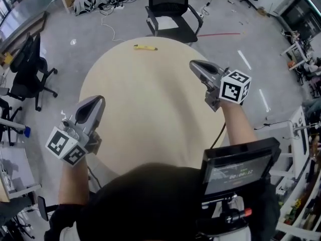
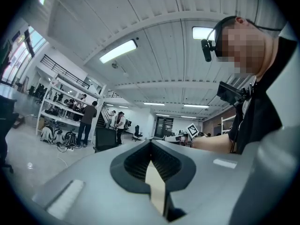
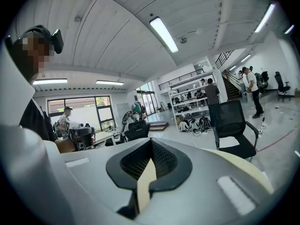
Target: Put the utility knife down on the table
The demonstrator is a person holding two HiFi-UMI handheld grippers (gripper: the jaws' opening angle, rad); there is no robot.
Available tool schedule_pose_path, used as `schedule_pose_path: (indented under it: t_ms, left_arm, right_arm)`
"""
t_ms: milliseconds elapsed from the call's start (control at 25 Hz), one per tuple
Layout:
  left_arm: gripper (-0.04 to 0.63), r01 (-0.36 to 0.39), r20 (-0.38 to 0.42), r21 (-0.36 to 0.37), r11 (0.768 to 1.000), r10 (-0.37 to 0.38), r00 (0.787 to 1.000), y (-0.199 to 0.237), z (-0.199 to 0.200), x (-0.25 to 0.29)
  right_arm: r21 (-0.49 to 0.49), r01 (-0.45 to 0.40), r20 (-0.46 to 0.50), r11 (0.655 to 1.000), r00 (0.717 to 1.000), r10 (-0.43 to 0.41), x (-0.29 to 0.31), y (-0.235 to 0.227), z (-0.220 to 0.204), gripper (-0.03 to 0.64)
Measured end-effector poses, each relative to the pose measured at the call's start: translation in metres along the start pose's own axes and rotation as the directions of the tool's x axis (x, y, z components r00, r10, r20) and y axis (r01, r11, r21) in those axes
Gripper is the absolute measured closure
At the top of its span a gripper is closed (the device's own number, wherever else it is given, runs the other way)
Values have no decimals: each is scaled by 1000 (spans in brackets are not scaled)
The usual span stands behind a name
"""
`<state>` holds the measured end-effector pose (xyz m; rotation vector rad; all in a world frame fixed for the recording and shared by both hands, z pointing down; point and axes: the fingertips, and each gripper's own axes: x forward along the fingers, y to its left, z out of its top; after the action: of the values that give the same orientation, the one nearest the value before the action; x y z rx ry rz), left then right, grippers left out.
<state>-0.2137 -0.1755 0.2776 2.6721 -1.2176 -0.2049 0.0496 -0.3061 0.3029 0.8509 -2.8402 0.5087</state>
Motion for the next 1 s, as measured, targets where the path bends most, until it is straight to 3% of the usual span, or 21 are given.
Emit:
schedule_pose_path:
  t_ms: [520, 760, 1000]
  left_arm:
    - [597, 18, 6, 28, 999, -18, 1000, -78, 26, -119]
    - [597, -28, 34, 79, 996, 25, 999, -140, 28, -135]
    - [597, -79, 66, 9, 997, 78, 995, -215, 9, -105]
  right_arm:
    - [11, -5, 78, 1000, 997, 4, -69, 142, -24, 604]
    - [-3, -53, 119, 999, 992, 53, -123, 158, -31, 604]
    - [-9, -82, 120, 997, 989, 82, -202, 134, -47, 604]
